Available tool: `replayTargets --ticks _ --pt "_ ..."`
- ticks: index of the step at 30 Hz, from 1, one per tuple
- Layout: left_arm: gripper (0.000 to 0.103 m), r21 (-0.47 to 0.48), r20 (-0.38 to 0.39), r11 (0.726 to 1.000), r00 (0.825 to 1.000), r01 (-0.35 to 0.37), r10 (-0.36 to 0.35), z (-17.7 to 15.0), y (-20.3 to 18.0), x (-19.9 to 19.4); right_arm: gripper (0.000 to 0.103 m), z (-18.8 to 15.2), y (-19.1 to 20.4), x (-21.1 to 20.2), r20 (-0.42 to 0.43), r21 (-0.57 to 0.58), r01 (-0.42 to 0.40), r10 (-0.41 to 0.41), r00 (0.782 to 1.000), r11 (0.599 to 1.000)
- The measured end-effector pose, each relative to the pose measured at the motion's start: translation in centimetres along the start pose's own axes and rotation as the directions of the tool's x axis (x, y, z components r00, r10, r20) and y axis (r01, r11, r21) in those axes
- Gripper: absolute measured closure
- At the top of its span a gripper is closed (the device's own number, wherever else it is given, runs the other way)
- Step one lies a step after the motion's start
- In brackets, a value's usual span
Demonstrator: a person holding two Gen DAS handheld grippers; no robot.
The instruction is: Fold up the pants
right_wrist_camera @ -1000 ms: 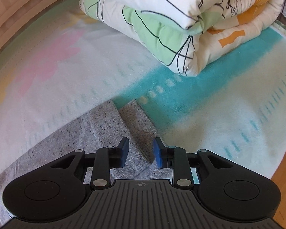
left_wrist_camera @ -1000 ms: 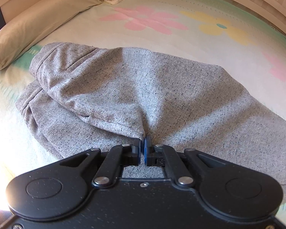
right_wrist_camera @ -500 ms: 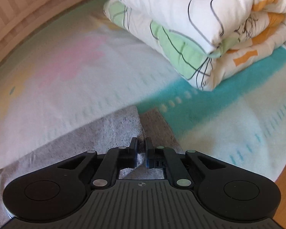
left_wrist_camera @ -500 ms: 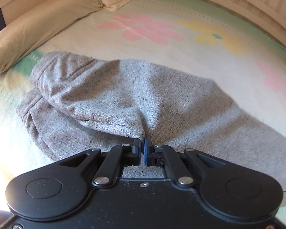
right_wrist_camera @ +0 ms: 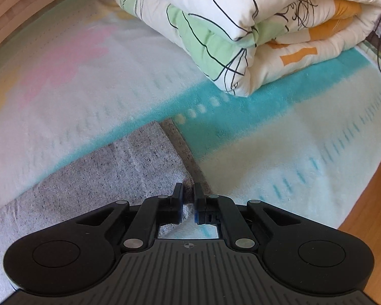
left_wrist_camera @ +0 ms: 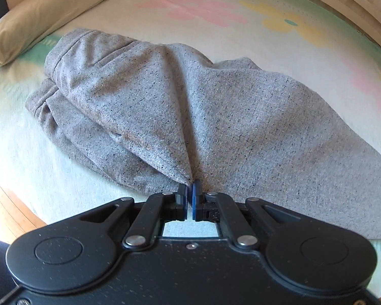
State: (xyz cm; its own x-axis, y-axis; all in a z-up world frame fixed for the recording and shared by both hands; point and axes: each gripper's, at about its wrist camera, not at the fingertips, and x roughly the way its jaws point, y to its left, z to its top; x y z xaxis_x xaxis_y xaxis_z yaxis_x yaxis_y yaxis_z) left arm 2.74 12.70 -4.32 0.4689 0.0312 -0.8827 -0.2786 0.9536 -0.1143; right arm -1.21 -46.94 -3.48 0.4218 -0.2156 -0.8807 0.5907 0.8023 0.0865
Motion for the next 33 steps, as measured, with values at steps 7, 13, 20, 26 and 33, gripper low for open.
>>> replayTargets --ticks 7,13,20,26,33 --pt "0.095 0.033 -0.069 0.999 0.998 -0.009 0.012 -0.6 -0.3 1.1 0.092 -0.6 1.4 1.8 -0.047 -0.116 0.143 -0.149 0.988 0.983" --pt "0.091 0.098 -0.115 0.994 0.993 0.045 -0.034 -0.4 -0.8 -0.6 0.091 -0.5 3.4 -1.5 0.159 -0.158 0.254 -0.229 0.960 0.954" --pt "0.085 0.114 0.005 0.993 1.000 0.023 -0.023 5.0 1.5 -4.3 0.091 0.0 6.4 -2.7 0.181 -0.203 0.056 -0.019 0.983 0.978" --pt "0.052 0.059 0.096 0.991 0.989 -0.117 0.111 11.3 6.5 -4.0 0.091 -0.9 11.4 -3.1 0.111 -0.276 -0.149 0.186 0.976 0.950" --pt "0.048 -0.025 0.070 0.982 0.979 -0.188 0.189 14.3 12.3 -1.3 0.091 -5.6 22.7 -5.1 0.034 -0.550 -0.290 0.367 0.929 0.784"
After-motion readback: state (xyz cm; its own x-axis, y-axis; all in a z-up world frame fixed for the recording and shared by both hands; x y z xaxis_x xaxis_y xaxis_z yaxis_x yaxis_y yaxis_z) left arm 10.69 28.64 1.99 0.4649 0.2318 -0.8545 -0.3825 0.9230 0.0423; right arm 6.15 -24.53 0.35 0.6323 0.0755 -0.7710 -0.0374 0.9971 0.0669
